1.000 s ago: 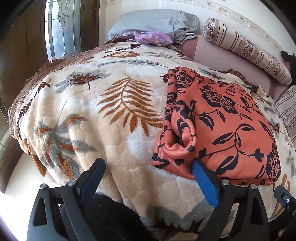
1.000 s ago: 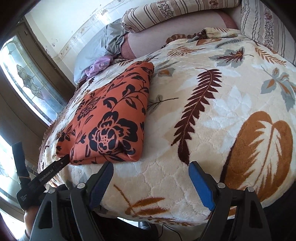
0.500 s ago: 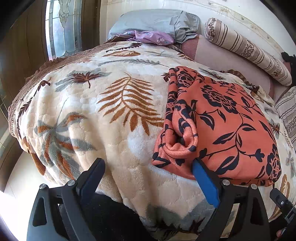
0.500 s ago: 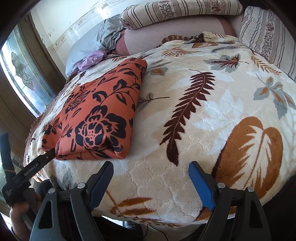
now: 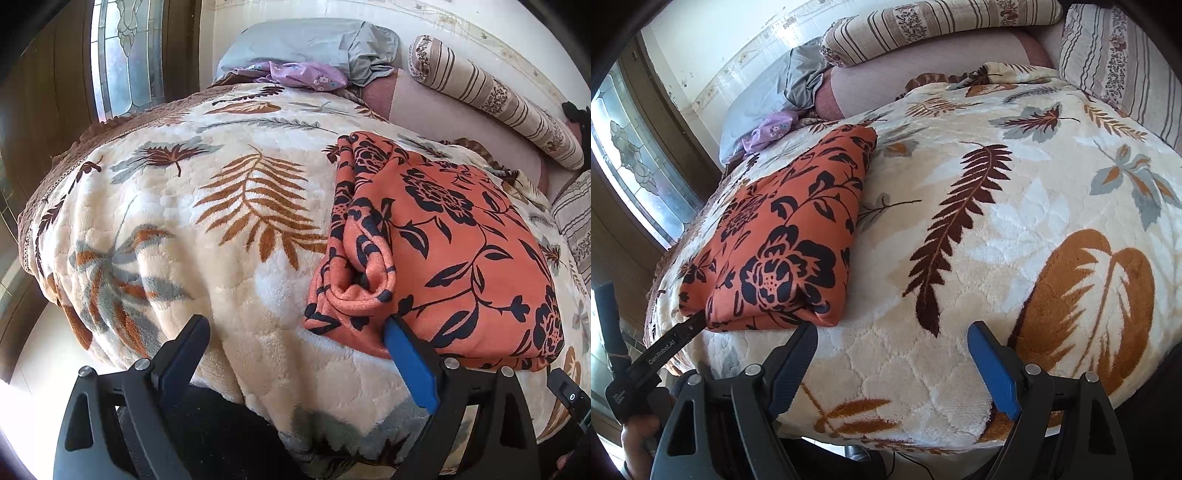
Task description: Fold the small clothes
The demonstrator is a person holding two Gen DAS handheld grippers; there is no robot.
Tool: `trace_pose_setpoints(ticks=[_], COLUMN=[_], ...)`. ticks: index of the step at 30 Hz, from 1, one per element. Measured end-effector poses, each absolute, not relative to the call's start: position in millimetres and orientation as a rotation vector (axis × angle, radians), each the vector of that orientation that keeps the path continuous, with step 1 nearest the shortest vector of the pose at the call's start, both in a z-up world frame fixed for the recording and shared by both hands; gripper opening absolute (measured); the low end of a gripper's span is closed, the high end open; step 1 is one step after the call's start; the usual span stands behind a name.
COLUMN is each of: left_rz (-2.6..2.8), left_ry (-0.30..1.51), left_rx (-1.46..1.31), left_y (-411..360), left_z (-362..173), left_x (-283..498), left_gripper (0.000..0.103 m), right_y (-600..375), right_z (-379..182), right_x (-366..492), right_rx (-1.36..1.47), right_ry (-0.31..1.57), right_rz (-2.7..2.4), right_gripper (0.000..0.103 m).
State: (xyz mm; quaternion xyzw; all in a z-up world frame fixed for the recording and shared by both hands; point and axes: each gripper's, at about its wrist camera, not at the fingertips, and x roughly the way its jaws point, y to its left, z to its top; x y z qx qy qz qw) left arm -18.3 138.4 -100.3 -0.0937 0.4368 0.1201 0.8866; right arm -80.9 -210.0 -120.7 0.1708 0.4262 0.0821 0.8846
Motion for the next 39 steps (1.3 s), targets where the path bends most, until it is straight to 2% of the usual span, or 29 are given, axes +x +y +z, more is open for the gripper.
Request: trace_pose_setpoints(ticks=[27, 39], left_rz=[0.259, 0.259], left_ry=[0.913, 0.913], left_rx=[-0.217, -0.219], left_y=[142.6, 143.3], left_z=[-103.5, -104.2], left_x=[-16.6, -16.7], left_gripper=[0.099, 0.100], right_y=[-204.6, -203.9], right_z=[-123.7, -125.9], right_x=[-80.8, -80.0], right_rx=[0.303, 0.311], right_ry=[0.896, 0.893], right_rz=[0.155, 0.166], right_gripper=[0.086, 0.090])
